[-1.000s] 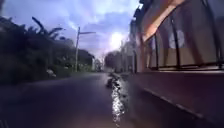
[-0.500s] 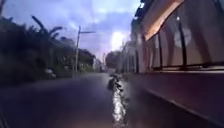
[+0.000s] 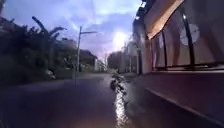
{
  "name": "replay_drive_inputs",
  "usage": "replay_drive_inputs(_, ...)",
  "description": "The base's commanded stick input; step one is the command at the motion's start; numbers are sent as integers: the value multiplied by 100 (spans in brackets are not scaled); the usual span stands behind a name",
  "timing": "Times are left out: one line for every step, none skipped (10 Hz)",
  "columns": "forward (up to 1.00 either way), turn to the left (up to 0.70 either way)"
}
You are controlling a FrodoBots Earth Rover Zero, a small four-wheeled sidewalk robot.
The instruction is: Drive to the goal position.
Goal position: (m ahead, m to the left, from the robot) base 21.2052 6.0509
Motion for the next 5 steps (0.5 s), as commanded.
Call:
replay_drive_inputs(70,-7)
replay_drive_inputs(70,-17)
replay_drive_inputs(70,-35)
replay_drive_inputs(70,-33)
replay_drive_inputs(70,-19)
